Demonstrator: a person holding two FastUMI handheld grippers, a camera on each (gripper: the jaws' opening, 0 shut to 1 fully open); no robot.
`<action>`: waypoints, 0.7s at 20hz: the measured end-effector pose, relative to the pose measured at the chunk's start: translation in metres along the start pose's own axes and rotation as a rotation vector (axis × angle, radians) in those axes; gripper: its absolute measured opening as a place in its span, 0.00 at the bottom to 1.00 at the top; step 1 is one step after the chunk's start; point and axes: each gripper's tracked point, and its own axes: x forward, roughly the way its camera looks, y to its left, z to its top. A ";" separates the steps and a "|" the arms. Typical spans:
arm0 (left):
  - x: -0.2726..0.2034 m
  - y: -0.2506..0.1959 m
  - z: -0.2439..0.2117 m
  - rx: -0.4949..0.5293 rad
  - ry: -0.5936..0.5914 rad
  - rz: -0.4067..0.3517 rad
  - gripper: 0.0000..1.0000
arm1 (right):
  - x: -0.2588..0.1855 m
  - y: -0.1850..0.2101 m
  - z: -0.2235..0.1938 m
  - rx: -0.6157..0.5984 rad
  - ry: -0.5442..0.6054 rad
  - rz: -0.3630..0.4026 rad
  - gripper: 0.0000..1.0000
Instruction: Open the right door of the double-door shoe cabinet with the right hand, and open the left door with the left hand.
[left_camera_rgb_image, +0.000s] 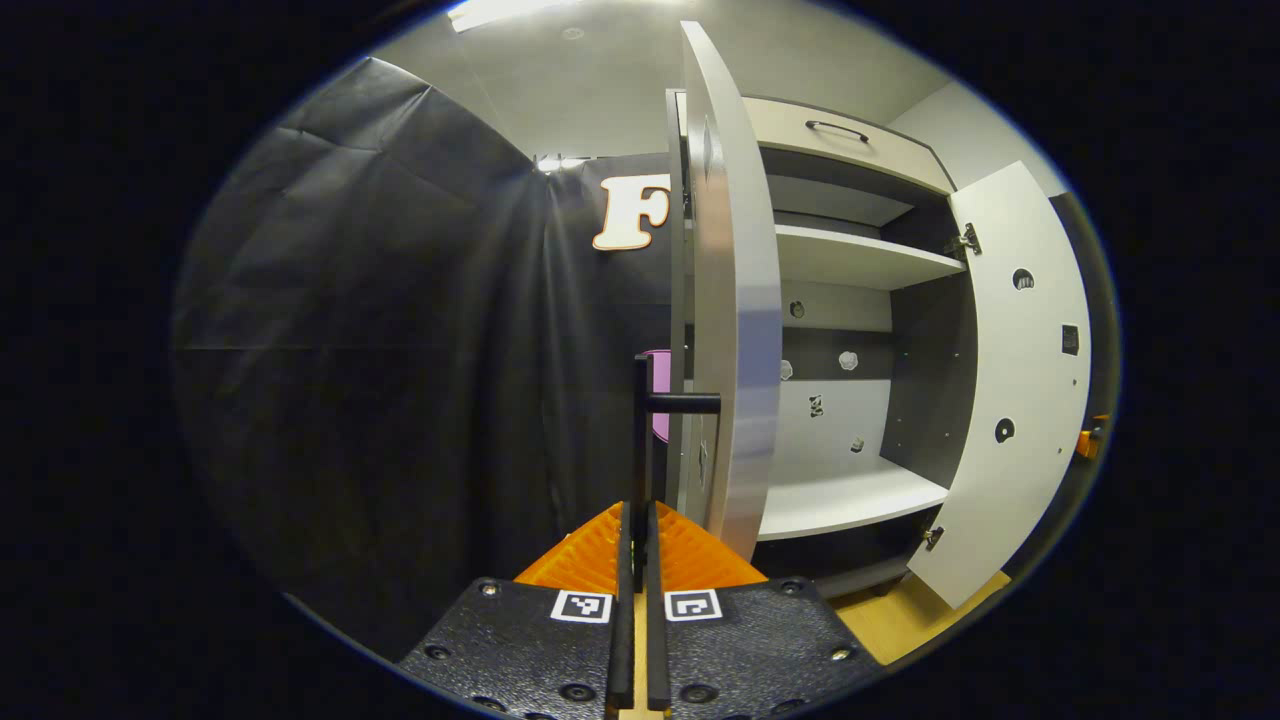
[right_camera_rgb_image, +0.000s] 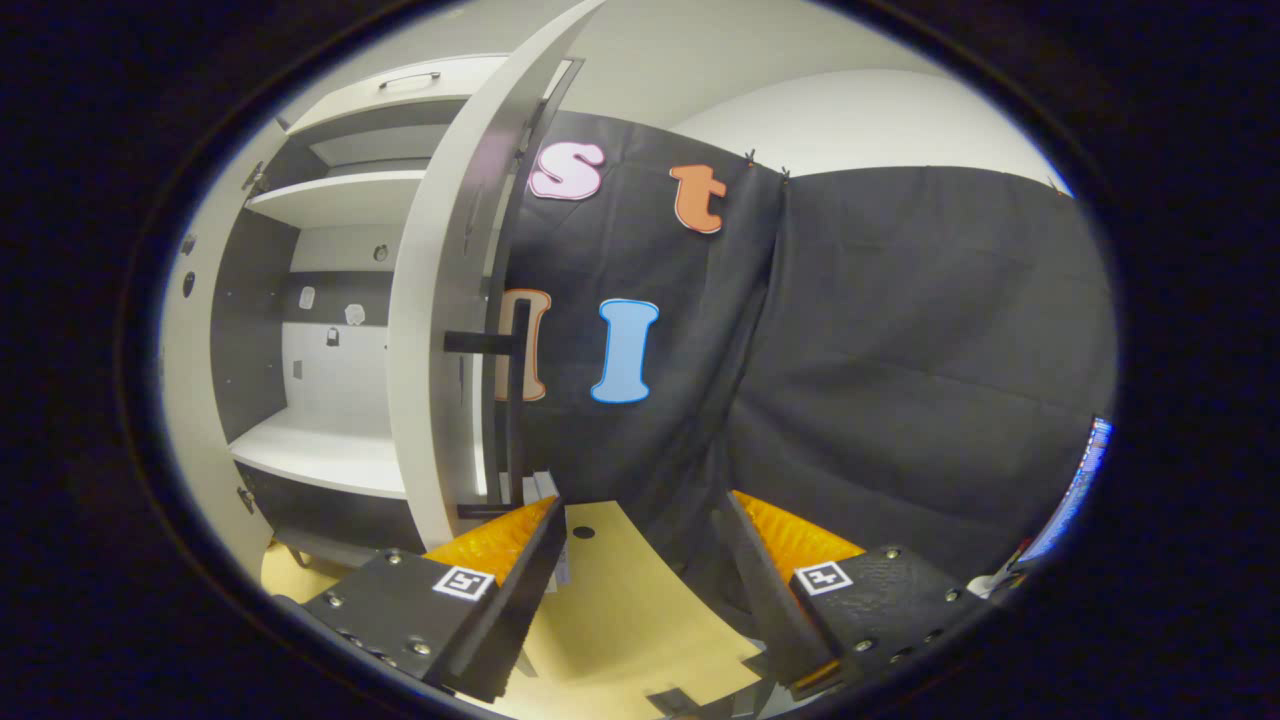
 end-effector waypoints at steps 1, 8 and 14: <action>-0.002 0.005 -0.001 0.006 0.002 0.007 0.10 | 0.000 -0.001 0.000 0.002 -0.002 -0.002 0.94; -0.005 0.033 -0.001 -0.011 0.023 0.027 0.97 | -0.002 0.000 0.002 0.002 -0.004 0.006 0.92; -0.017 0.035 0.009 -0.031 0.024 0.057 1.00 | -0.008 0.002 0.005 0.007 -0.004 0.015 0.92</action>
